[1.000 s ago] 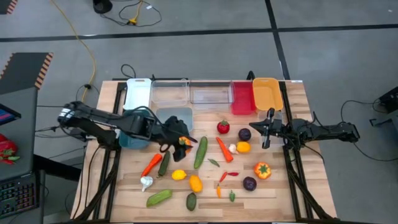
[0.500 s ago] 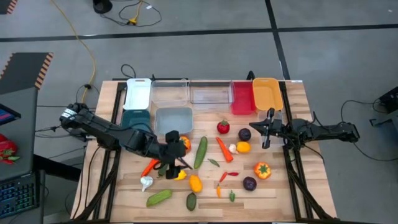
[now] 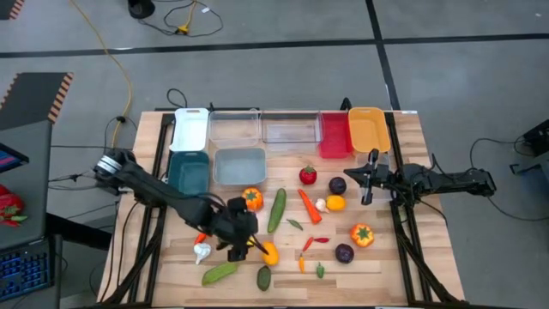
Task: Sort produce into baskets
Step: Put the bottom left lemon into the gray bin
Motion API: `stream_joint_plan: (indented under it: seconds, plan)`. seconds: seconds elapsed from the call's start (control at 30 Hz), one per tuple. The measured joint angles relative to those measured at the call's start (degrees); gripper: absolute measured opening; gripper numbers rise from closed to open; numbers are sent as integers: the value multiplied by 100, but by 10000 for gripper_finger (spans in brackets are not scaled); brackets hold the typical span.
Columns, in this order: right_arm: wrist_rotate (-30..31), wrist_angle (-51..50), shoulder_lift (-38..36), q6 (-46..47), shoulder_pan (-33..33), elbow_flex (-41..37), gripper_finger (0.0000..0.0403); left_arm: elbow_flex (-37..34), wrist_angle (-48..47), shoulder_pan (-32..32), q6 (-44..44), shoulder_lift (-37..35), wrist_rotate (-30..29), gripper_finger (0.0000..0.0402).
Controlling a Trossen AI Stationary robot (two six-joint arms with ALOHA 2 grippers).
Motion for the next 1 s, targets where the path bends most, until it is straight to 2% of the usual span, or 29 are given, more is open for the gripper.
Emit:
stream_joint_plan:
  seconds: [0.23, 0.5, 1.0]
  plan:
    - [-2, 0, 0, -2, 0, 0, 37, 0, -123, -32, -24, 609, 155, 373]
    - [-1, 0, 2, -3, -2, 0, 37, 4, -129, -35, -207, 617, 300, 373]
    - [-1, 2, 4, 1, -2, 0, 37, -100, -1, -63, -355, 1190, 317, 373]
